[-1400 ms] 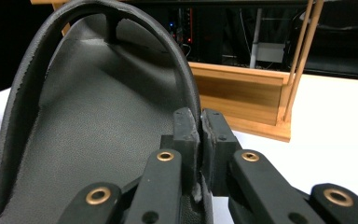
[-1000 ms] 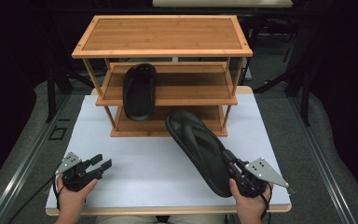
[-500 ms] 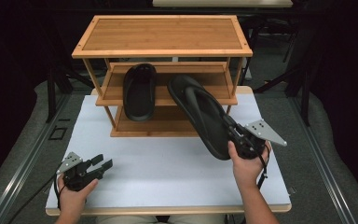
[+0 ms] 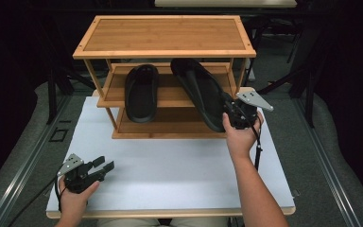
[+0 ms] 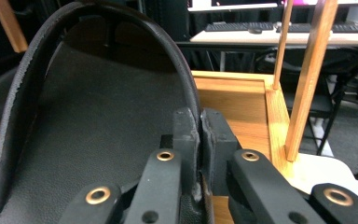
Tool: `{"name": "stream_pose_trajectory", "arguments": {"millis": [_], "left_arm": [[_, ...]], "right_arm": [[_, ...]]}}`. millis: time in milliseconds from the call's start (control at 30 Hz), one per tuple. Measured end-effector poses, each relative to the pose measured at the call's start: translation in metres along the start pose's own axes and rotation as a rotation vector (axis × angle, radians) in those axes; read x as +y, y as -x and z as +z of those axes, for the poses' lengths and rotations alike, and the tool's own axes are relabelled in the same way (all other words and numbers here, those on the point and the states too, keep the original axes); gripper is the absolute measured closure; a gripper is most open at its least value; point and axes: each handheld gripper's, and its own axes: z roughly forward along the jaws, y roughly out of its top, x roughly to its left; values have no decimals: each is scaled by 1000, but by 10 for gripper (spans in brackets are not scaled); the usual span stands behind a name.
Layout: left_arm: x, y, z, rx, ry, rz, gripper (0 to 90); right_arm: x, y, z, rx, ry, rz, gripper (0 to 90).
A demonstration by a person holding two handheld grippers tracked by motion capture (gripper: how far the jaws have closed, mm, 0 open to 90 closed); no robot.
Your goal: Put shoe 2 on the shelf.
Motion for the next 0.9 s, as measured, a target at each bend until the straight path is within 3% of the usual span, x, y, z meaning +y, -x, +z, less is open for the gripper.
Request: {"name": "stream_pose_trajectory", "arguments": {"millis": [200,567,733,900], "left_arm": [[0,1,1,-3,2,3,470],[1,4,3,-6,-4,27,467],[2,4,3,-7,-1,27,463],[10,1,4,4,10,38,451]], "right_arm": [[-1,-2,17,-27,-35,3,849],[6,-23,35,-94,-76,-33,830],[8,-24,33,-43,-62,12,756],[11,-17,20,46,-39,35,640]]}}
